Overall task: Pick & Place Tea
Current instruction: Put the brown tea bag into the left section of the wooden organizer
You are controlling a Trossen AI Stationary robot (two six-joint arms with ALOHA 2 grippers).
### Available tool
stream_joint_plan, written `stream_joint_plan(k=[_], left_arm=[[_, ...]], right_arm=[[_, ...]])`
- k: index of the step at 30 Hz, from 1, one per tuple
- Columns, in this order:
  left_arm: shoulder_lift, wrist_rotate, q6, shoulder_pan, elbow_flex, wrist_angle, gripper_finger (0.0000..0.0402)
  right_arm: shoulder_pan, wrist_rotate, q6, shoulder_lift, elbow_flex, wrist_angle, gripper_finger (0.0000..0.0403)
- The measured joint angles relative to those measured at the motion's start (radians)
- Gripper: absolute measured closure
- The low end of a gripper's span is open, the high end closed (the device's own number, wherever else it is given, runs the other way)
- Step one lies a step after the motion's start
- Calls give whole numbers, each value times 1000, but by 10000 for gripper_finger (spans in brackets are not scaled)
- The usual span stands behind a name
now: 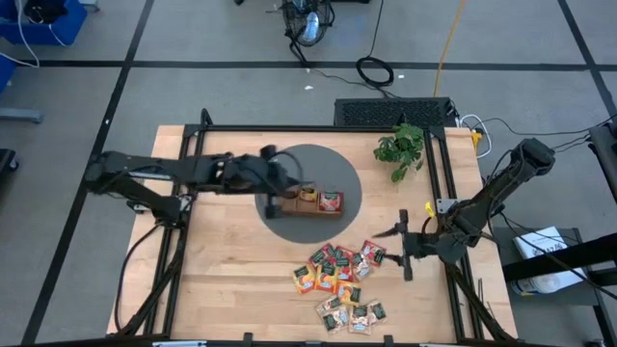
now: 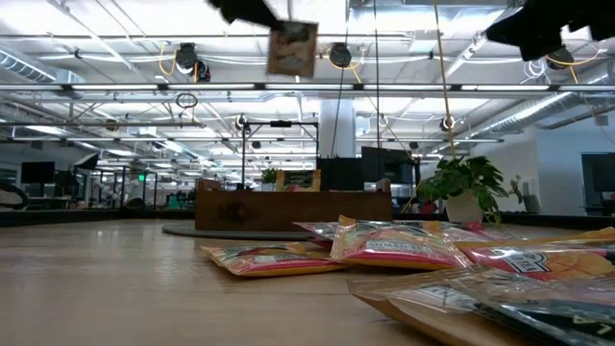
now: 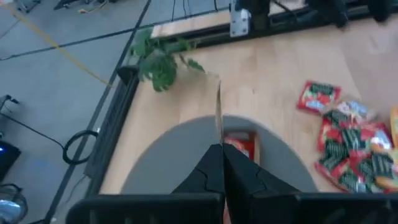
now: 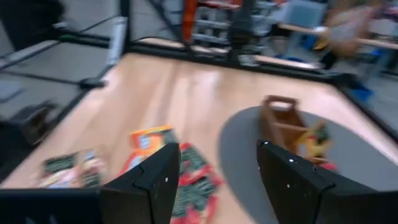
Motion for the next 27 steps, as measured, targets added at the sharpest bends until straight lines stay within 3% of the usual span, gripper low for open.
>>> stream_joint_plan(k=[4,10,17,21,27], left_arm=[[-111,9,-16,-1,-241,179,401],[-193,17,-84,-39,-457,449,401],[-197,-82,-82,-120,-546,541,401],[-184,-136,-77,-162,-583,579,401],[-153,-192,-85,-231,-596,610,401]], right_arm=[[-113,-17,37,4,0,34,202],[-337,-252,41,90,47,58,202],[-481,-315,-72,210,208,45,202],[-549,-388,-78,286,326,-96,202],[-607,-402,-116,424,530,-337,202]])
